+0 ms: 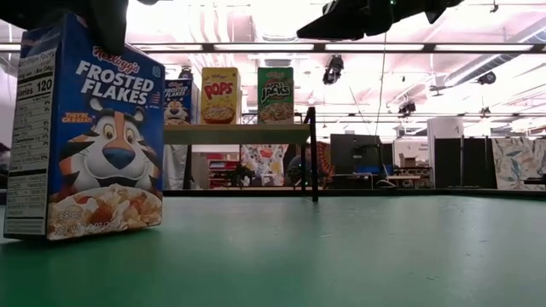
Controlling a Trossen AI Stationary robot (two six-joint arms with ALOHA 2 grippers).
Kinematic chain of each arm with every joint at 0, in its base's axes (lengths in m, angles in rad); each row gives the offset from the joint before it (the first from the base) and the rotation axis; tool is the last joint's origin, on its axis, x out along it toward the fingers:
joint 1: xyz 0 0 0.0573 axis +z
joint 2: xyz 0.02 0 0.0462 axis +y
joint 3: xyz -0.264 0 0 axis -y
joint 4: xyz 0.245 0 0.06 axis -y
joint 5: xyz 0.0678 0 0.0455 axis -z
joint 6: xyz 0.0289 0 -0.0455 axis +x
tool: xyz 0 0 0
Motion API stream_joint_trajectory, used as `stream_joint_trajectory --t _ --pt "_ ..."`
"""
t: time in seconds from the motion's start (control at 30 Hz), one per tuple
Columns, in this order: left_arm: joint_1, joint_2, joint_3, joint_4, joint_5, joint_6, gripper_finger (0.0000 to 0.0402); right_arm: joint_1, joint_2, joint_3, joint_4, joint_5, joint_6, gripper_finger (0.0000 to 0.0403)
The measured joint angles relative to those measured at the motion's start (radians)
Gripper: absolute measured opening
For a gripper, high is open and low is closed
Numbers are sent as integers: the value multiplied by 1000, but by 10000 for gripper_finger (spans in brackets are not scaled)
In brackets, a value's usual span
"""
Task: Stack cereal on shelf
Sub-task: Put the blue cereal box on the shelf aligned with the other blue cereal box
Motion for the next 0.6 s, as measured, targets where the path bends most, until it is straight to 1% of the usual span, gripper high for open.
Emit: stream_joint_trajectory --t 0.13,0.4,0.6 --pt "0 0 30 -1 -18 96 157 0 0 0 0 0 0 9" --pt "0 -1 158 -18 -107 453 157 0 0 0 0 0 0 9" --pt "7 -1 241 -205 -107 628 157 0 0 0 -2 0 0 9"
